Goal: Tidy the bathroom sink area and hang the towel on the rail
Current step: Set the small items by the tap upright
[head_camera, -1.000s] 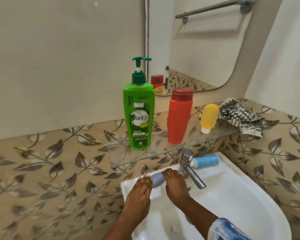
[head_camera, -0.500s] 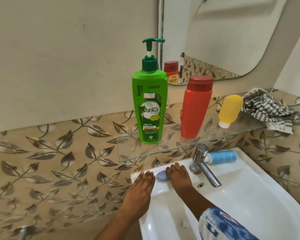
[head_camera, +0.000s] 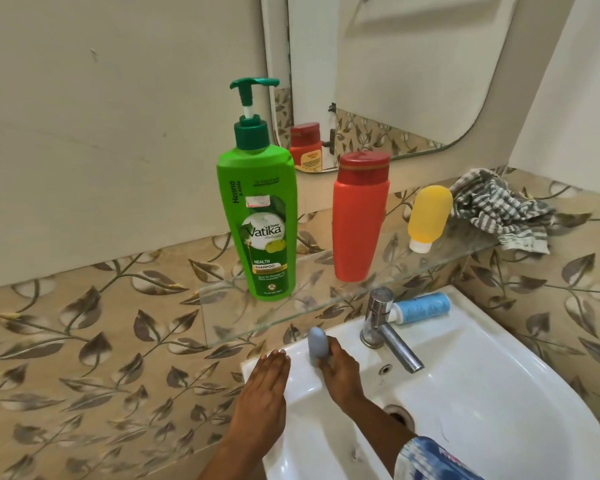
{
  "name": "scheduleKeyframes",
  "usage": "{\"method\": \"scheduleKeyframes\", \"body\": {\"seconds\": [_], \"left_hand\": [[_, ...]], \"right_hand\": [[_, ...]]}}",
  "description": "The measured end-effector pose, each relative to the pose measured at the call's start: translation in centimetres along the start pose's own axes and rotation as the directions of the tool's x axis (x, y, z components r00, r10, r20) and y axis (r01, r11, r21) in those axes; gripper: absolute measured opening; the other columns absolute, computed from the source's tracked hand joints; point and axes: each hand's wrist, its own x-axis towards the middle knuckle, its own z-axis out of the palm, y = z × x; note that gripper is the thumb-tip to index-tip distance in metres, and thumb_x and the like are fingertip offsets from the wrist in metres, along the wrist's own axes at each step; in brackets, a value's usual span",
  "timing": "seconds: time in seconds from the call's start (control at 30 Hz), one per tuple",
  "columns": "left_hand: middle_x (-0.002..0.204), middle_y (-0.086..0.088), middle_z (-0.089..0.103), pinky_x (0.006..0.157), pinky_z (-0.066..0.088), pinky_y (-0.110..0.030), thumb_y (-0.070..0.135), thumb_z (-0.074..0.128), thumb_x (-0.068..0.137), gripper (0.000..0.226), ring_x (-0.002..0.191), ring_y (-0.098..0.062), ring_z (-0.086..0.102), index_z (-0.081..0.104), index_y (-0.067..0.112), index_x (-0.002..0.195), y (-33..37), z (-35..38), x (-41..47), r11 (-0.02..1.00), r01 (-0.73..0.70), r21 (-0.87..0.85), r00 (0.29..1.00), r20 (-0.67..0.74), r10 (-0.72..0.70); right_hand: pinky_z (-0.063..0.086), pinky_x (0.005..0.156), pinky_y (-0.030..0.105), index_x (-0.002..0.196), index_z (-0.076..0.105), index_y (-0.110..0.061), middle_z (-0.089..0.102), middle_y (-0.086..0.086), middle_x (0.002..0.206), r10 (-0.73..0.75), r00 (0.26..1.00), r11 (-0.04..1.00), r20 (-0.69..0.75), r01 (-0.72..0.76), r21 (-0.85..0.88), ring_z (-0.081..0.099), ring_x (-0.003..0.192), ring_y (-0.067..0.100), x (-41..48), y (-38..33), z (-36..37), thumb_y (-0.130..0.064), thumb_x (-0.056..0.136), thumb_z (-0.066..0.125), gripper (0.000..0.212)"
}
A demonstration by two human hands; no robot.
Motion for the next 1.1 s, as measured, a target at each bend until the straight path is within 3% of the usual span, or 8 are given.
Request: {"method": "scheduleKeyframes", "body": {"seconds": [0.2, 0.33, 0.43, 0.63, 0.73, 0.9, 1.0, 1.1], "left_hand": [[0.112, -0.016, 0.070, 0.116, -0.002, -0.024, 0.009, 0.030, 0.084, 0.046, 0.109, -0.029, 0.063, 0.069, -0.003, 0.107, 0.8, 0.3, 0.1, 0.999, -0.017, -0.032, 1.000, 0.008, 0.017], [0.114, -0.017, 0.068, 0.115, 0.006, -0.026, 0.012, 0.015, 0.095, 0.057, 0.106, -0.031, 0.065, 0.068, -0.004, 0.108, 2.3, 1.5, 0.8, 0.994, -0.087, -0.066, 0.996, -0.003, 0.087], [0.118, -0.015, 0.067, 0.115, 0.009, -0.027, 0.006, 0.031, 0.083, 0.046, 0.109, -0.029, 0.064, 0.067, -0.002, 0.111, 3.8, 2.1, 1.6, 0.987, -0.103, -0.127, 0.994, 0.015, 0.106], [0.120, -0.017, 0.065, 0.108, 0.035, -0.033, -0.003, 0.076, 0.053, 0.062, 0.112, -0.030, 0.062, 0.065, -0.003, 0.114, 7.4, 3.0, 3.9, 0.950, -0.169, -0.264, 0.979, 0.070, 0.194], [0.117, -0.017, 0.067, 0.113, 0.013, -0.030, -0.001, 0.080, 0.049, 0.063, 0.110, -0.031, 0.063, 0.067, -0.004, 0.110, 8.9, 3.4, 4.5, 0.947, -0.165, -0.274, 0.976, 0.090, 0.196], [0.112, -0.010, 0.070, 0.113, 0.010, -0.026, 0.007, 0.078, 0.052, 0.052, 0.104, -0.024, 0.067, 0.072, 0.002, 0.103, 10.5, 3.7, 4.3, 0.942, -0.207, -0.263, 0.967, 0.088, 0.238], [0.108, -0.006, 0.072, 0.111, 0.010, -0.024, 0.012, 0.044, 0.078, 0.037, 0.100, -0.019, 0.069, 0.074, 0.006, 0.098, 10.7, 3.8, 4.5, 0.943, -0.248, -0.220, 0.962, 0.056, 0.266], [0.104, -0.004, 0.074, 0.109, 0.012, -0.023, 0.017, 0.038, 0.069, 0.046, 0.096, -0.017, 0.070, 0.076, 0.008, 0.093, 10.5, 3.8, 5.1, 0.950, -0.250, -0.187, 0.962, 0.061, 0.265]], "right_hand": [[0.035, 0.105, 0.025, 0.133, 0.044, -0.006, 0.055, 0.009, 0.131, -0.001, 1.000, 1.000, -0.028, 0.002, 0.015, 0.051, 0.120, 0.023, -1.4, 0.4, -0.2, -0.004, 0.086, 0.059, 0.050], [0.021, 0.102, 0.001, 0.121, 0.056, -0.001, 0.057, 0.012, 0.126, 0.001, 0.956, 0.997, -0.294, 0.022, 0.075, 0.048, 0.118, 0.016, -4.8, 2.5, -0.3, 0.012, 0.079, 0.060, 0.045], [0.026, 0.092, -0.004, 0.100, 0.067, 0.002, 0.066, 0.023, 0.104, 0.146, 0.849, 0.986, -0.508, -0.085, 0.142, 0.059, 0.098, 0.032, -6.2, 4.4, -1.5, 0.028, 0.061, 0.061, 0.047], [0.048, 0.074, 0.047, 0.094, 0.064, 0.002, 0.064, 0.020, 0.091, 0.256, 0.591, 0.967, -0.765, -0.149, 0.209, 0.059, 0.079, 0.042, -5.1, 7.7, -9.0, 0.028, 0.067, 0.057, 0.039], [0.050, 0.076, 0.045, 0.099, 0.063, -0.003, 0.060, 0.010, 0.095, 0.089, 0.708, 0.996, -0.701, -0.042, 0.083, 0.059, 0.085, 0.034, -1.8, 8.4, -12.9, 0.021, 0.075, 0.056, 0.034], [0.044, 0.097, 0.038, 0.120, 0.057, -0.006, 0.058, 0.015, 0.124, -0.037, 0.966, 0.950, -0.256, -0.046, -0.310, 0.053, 0.114, 0.034, 5.2, 8.9, -16.7, 0.014, 0.073, 0.049, 0.052], [0.040, 0.101, 0.034, 0.130, 0.048, -0.014, 0.050, 0.009, 0.137, -0.061, 0.997, 0.811, -0.044, 0.024, -0.584, 0.045, 0.124, 0.029, 8.6, 8.8, -17.0, 0.005, 0.077, 0.050, 0.056], [0.034, 0.106, 0.040, 0.136, 0.038, -0.013, 0.042, 0.012, 0.142, -0.047, 0.998, 0.615, 0.042, 0.062, -0.786, 0.039, 0.129, 0.032, 10.8, 8.9, -16.6, -0.002, 0.081, 0.056, 0.059]]}}
